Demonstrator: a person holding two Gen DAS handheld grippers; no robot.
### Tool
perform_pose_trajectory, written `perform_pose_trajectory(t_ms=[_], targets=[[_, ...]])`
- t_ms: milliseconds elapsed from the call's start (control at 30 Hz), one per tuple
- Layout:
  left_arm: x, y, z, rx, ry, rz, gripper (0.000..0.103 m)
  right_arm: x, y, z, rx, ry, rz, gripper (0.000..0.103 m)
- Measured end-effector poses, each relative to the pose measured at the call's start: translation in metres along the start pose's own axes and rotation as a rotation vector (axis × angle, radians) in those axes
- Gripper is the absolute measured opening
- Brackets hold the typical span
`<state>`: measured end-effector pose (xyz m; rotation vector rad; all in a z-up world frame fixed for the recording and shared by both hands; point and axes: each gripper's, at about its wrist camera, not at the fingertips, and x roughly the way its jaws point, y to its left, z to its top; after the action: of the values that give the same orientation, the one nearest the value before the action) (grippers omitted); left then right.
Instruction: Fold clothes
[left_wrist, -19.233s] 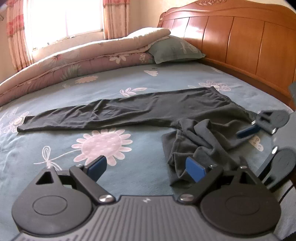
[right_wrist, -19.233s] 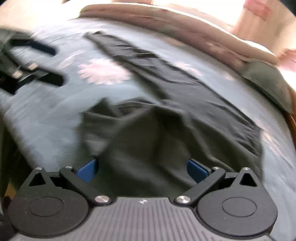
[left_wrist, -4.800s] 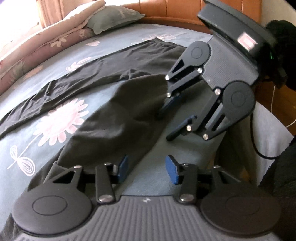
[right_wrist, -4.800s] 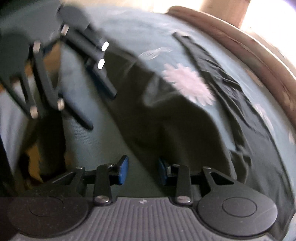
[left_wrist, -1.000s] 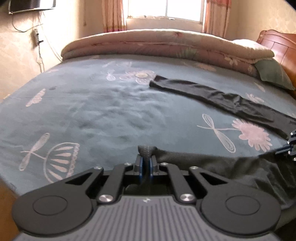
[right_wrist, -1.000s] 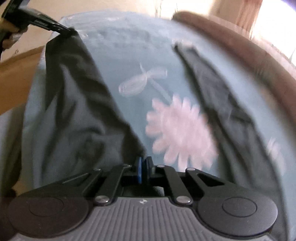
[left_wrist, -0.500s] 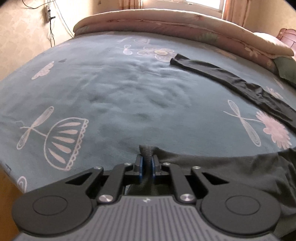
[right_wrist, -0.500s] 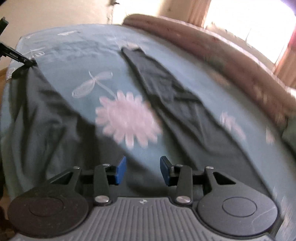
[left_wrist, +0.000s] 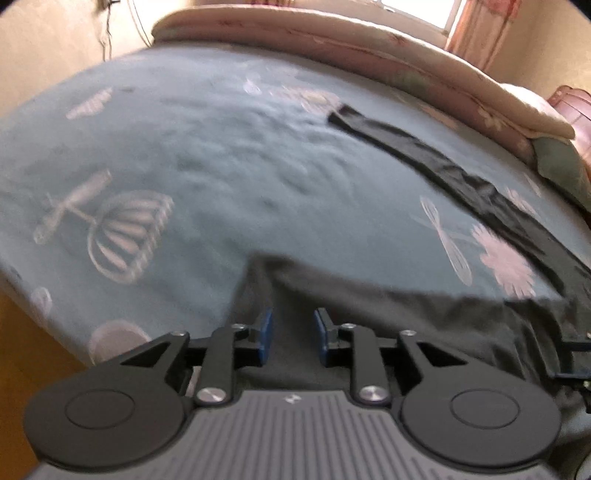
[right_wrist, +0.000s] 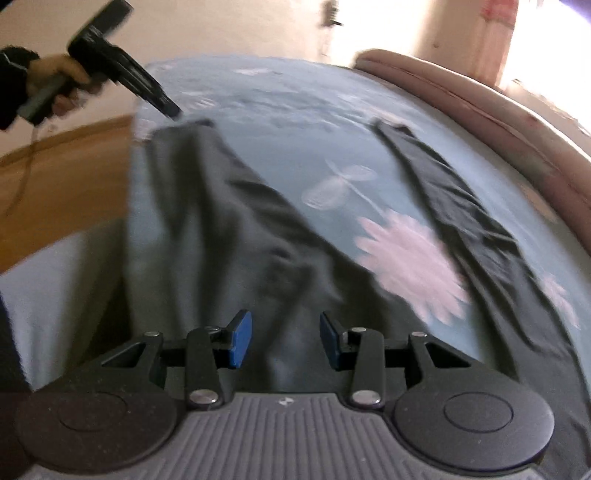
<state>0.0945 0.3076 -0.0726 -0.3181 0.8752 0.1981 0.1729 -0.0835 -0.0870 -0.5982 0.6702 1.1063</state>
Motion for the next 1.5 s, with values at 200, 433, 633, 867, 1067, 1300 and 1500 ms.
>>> perform_pose_trajectory(t_ms=[200,433,633,867,1067,1300,1500], targets=[[0.009,0.023,-0.026,-0.223,0.046,-0.057,0.028,0.01,0.032,0.012,-0.111,0.004,0.028,0.046],[0.023,0.05,-0.036,-0.467,0.025,-0.15,0.038,0.001,0.035,0.01,-0.084,0.009,0.018,0.049],[0.027,0.042,-0.035,-0.452,0.006,-0.081,0.017,-0.002,0.037,0.006,-0.065,0.012,0.004,0.05],[0.006,0.043,-0.036,-0.45,-0.018,-0.005,0.0,-0.006,0.036,0.005,-0.057,0.008,-0.012,0.051],[-0.036,0.058,-0.032,-0.397,-0.06,0.022,0.0,-0.001,0.033,0.006,-0.055,0.013,0.007,0.052],[-0.011,0.042,-0.034,-0.385,0.026,-0.072,0.02,0.023,0.063,0.03,-0.186,-0.022,0.043,0.052],[0.018,0.059,-0.048,-0.6,0.051,-0.176,0.032,0.043,0.091,0.06,-0.317,-0.058,0.097,0.052]])
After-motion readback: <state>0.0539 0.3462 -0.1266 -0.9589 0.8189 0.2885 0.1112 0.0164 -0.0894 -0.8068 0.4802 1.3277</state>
